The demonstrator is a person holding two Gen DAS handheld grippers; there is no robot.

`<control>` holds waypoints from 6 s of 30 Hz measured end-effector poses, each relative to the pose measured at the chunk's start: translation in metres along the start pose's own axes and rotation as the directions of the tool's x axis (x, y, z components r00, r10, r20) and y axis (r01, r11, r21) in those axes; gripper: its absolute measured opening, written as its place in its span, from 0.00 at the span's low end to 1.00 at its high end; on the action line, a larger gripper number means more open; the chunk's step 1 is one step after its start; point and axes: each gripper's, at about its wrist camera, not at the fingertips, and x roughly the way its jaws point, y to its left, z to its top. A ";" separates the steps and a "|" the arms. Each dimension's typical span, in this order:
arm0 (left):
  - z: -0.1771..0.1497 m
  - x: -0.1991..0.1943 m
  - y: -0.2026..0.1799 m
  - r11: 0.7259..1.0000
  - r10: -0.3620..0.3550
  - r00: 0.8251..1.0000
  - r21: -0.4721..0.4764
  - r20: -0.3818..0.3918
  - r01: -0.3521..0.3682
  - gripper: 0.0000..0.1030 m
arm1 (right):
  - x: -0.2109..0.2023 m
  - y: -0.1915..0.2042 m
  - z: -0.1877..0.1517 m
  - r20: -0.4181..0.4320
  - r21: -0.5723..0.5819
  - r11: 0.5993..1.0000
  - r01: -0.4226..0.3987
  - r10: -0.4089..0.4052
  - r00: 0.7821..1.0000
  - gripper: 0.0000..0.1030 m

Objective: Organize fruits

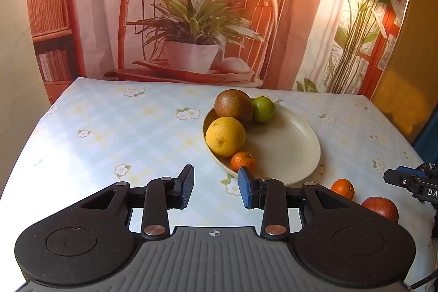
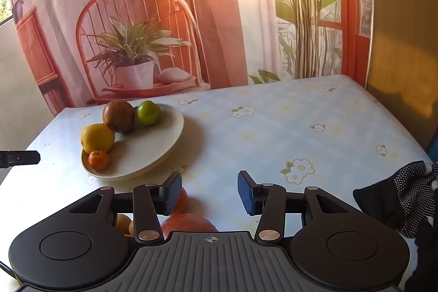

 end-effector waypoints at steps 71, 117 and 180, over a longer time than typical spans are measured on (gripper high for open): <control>-0.032 -0.025 -0.025 0.999 -0.032 0.994 0.020 0.102 0.030 0.36 | -0.021 0.050 -0.055 -0.032 -0.502 0.863 -0.066 0.058 0.998 0.72; 0.000 0.003 -0.069 0.984 -0.152 0.988 0.090 0.000 0.151 0.36 | 0.003 -0.034 -0.052 0.006 -0.188 0.976 -0.112 0.116 0.993 0.59; -0.023 0.097 -0.170 0.835 -0.511 0.802 0.041 -0.310 0.549 0.46 | -0.014 -0.047 -0.065 0.020 -0.155 0.982 -0.106 0.111 0.994 0.55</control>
